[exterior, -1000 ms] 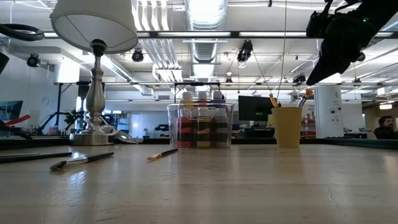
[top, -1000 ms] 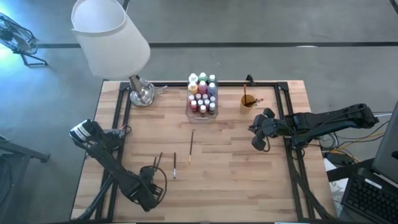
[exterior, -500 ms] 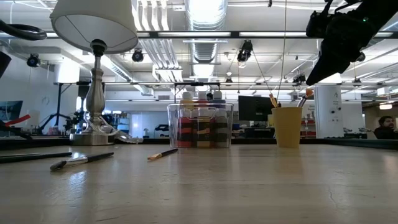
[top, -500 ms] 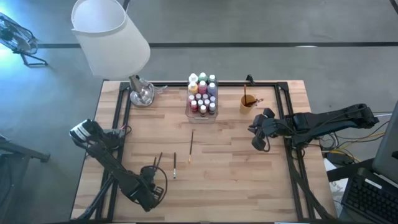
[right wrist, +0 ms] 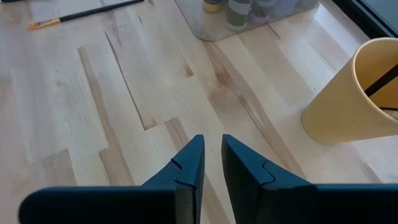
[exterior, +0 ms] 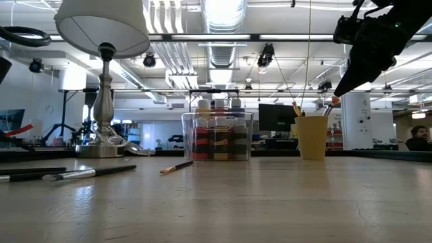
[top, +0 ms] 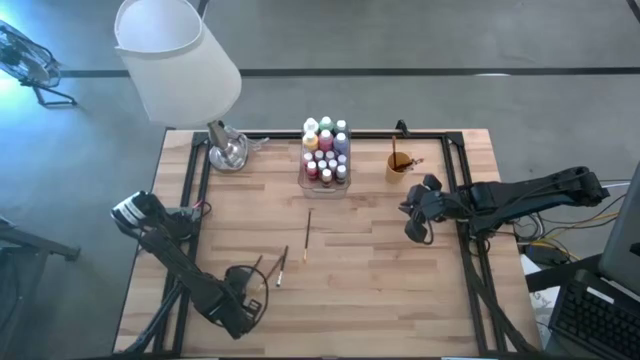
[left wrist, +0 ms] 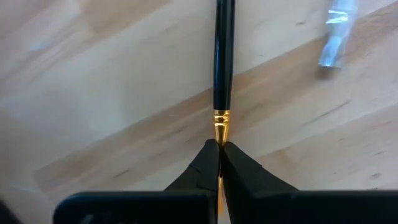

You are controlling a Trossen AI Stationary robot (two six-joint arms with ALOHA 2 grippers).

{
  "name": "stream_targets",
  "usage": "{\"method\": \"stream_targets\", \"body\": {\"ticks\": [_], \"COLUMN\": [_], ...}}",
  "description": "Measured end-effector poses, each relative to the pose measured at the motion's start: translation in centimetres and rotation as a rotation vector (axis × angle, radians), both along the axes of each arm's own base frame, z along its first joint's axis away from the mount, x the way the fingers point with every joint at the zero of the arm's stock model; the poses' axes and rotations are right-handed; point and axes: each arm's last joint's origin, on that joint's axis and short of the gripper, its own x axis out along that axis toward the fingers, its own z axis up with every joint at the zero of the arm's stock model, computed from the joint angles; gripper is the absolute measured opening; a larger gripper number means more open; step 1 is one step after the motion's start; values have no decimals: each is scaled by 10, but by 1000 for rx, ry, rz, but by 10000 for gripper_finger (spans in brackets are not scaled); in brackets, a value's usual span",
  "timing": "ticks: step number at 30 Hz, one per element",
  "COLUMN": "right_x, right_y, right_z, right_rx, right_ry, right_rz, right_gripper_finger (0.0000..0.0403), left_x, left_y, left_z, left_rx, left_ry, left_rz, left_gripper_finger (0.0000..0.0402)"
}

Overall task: Pick & Place Paint Supplies
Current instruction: Put the gold paint brush into the cup

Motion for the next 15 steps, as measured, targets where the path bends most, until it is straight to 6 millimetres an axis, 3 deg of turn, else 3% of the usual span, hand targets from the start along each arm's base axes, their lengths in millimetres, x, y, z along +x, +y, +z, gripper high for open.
{"method": "stream_targets", "body": {"ticks": [3, 10, 15], "right_x": [-1, 0, 8], "right_y": [0, 0, 4], "right_z": [-2, -4, 2], "right_rx": [-1, -16, -30], "right_ry": [8, 11, -72], "right_rz": [0, 22, 166], "right_gripper_finger": [44, 41, 53], "left_x": [-3, -8, -4], "left_y": [3, 11, 24], "left_z": [8, 49, 78], "left_rx": [13, 89, 185], "left_ry": [16, 17, -89], "left_rz": [-14, -42, -72], "left_gripper_finger": [6, 5, 5]}}
